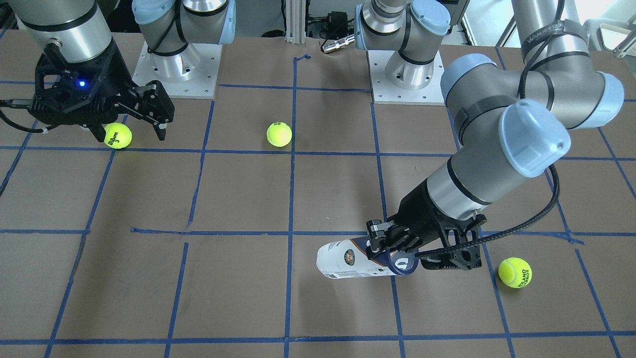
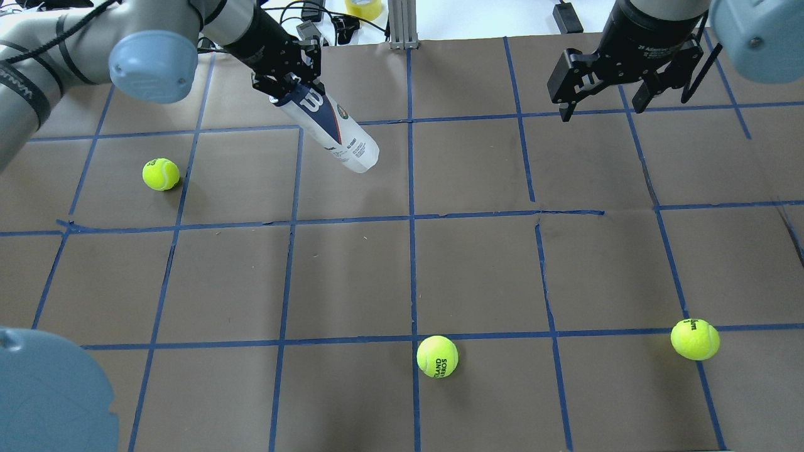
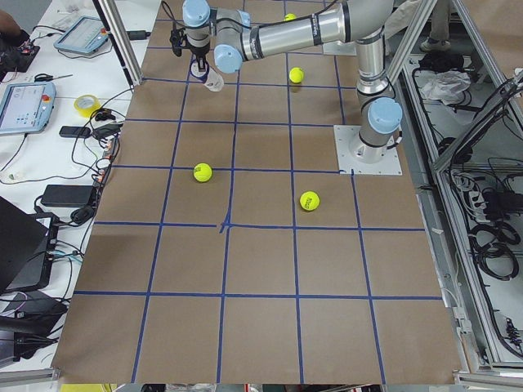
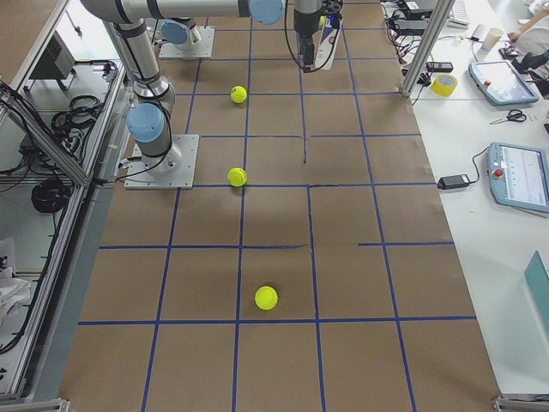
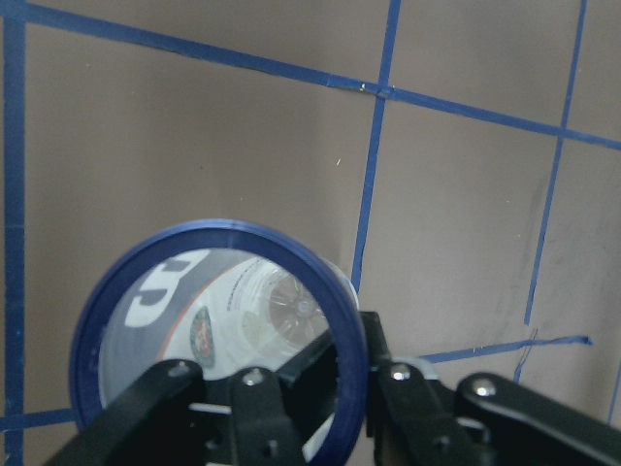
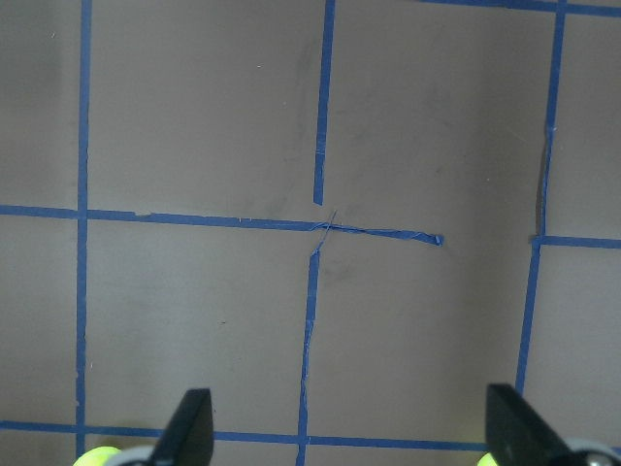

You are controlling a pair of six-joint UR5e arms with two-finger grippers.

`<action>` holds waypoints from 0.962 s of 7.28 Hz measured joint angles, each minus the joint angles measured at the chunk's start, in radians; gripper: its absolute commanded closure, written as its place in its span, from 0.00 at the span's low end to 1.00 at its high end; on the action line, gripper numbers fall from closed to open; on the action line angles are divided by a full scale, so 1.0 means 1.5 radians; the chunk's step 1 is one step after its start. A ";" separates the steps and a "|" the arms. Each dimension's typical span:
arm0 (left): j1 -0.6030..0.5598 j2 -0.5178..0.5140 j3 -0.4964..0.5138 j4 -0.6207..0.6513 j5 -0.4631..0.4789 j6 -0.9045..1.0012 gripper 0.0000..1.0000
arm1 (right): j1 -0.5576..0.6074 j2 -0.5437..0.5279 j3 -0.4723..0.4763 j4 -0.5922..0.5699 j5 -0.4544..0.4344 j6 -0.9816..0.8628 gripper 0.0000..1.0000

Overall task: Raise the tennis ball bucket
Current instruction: 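Lift the can with the left gripper and tilt it upright, then lower the upright can onto the table with the left gripper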

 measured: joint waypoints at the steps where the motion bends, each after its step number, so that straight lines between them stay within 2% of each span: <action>1: -0.017 -0.001 0.024 -0.005 0.061 0.000 1.00 | 0.000 0.000 0.000 -0.001 0.000 0.000 0.00; 3: -0.067 -0.010 0.036 0.037 0.190 0.007 1.00 | 0.000 0.000 0.000 -0.002 0.001 0.001 0.00; 4: -0.088 -0.018 0.035 0.064 0.231 0.007 1.00 | 0.000 0.000 0.000 -0.001 0.001 0.002 0.00; 5: -0.104 -0.027 0.027 0.095 0.257 0.005 1.00 | 0.000 0.001 0.001 -0.001 0.001 0.002 0.00; 7: -0.116 -0.039 0.001 0.141 0.269 0.001 1.00 | 0.001 0.001 0.001 -0.001 0.001 0.002 0.00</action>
